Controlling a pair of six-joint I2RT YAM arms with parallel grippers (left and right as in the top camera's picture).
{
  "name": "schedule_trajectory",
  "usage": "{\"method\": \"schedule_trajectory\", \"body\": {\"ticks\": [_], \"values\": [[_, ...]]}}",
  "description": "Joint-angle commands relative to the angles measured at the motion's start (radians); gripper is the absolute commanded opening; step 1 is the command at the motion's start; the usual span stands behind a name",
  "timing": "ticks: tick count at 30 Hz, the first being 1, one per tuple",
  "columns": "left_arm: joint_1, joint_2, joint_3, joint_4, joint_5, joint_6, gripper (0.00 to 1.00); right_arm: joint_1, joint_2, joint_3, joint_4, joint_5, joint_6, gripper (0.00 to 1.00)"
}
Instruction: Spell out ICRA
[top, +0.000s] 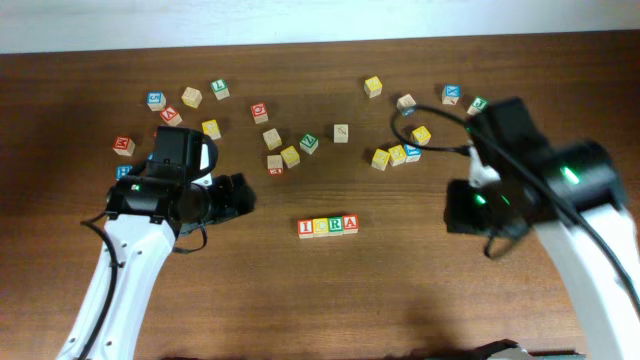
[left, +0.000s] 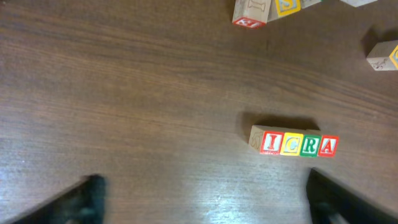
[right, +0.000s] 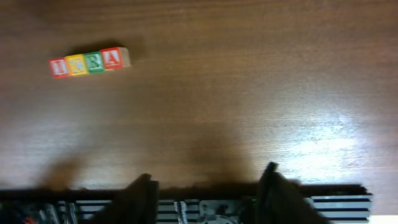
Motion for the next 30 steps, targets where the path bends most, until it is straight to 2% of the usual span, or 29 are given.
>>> {"method": "schedule_trajectory", "body": {"ticks": [1,5,8,22,27,30], "values": [[0.006,-0.002,0.011,-0.015,-0.007,0.01,0.99,0.006,-0.134,-0.031,-0.008,0.023,-0.002,0.98],[0.006,-0.002,0.011,-0.015,-0.007,0.009,0.99,0.006,-0.267,-0.107,-0.002,0.024,0.053,0.98],[0.006,-0.002,0.011,-0.015,-0.007,0.009,0.99,0.006,-0.303,-0.141,-0.004,0.023,0.053,0.98],[0.006,-0.002,0.011,-0.016,-0.007,0.009,0.99,0.006,-0.212,-0.141,-0.009,0.027,0.053,0.98],[0.006,-0.002,0.011,-0.016,-0.007,0.009,0.99,0.004,-0.18,-0.144,0.046,0.035,0.011,0.98],[0.006,-0.002,0.011,-0.016,-0.007,0.009,0.99,0.004,-0.205,-0.188,0.135,0.064,0.008,0.98]]}}
